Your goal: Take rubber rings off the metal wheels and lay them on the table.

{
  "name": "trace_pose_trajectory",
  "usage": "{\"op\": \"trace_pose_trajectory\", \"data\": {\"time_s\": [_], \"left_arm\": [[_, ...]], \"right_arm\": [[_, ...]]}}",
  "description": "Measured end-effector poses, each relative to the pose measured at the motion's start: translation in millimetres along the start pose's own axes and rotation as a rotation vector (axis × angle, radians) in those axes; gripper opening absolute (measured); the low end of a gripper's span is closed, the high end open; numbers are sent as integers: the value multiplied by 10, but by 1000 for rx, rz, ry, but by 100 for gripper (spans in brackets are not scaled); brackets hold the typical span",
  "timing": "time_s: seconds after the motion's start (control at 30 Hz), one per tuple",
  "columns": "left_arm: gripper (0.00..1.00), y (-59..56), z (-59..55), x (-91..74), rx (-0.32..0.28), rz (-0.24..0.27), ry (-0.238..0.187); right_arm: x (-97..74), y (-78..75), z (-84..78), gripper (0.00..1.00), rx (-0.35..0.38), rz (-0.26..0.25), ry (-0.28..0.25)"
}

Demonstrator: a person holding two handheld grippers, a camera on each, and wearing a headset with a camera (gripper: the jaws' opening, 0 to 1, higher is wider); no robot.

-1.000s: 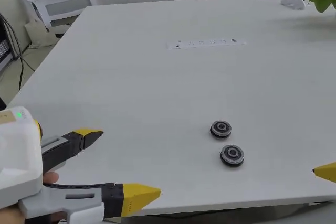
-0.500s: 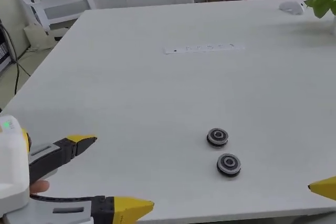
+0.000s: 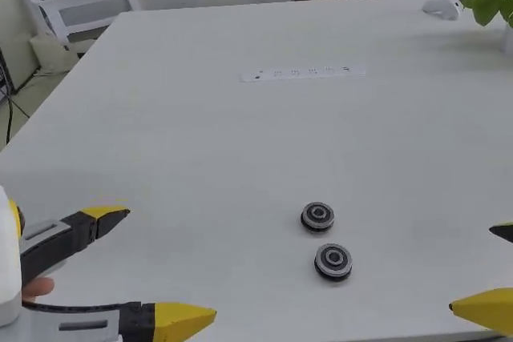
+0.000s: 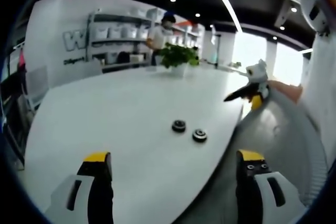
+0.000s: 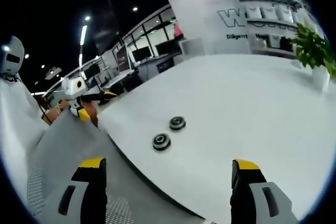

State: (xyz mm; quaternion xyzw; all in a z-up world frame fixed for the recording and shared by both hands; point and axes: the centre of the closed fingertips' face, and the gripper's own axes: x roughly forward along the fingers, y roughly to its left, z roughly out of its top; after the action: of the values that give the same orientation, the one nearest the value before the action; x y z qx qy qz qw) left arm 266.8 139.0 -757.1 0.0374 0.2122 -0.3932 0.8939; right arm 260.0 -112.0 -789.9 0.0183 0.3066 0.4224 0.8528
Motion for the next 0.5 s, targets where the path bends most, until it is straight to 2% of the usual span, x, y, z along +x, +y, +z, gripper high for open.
{"op": "trace_pose_trajectory", "data": {"time_s": [0.17,0.23,0.27,0.33,0.5], "left_arm": [[100,-76,90,56,0,-13,-12],[100,-95,88,70,6,-19,1],[100,-80,65,73,18,-8,27],[99,-85,78,82,28,0,45],[98,-143,195,111,36,-8,40]], "right_arm": [[26,-81,-59,97,-14,4,20],[26,-105,-51,96,-4,11,5],[19,-122,-47,96,-3,13,-2],[8,-155,-52,95,3,14,-6],[-10,-204,-52,93,19,19,-21]]}}
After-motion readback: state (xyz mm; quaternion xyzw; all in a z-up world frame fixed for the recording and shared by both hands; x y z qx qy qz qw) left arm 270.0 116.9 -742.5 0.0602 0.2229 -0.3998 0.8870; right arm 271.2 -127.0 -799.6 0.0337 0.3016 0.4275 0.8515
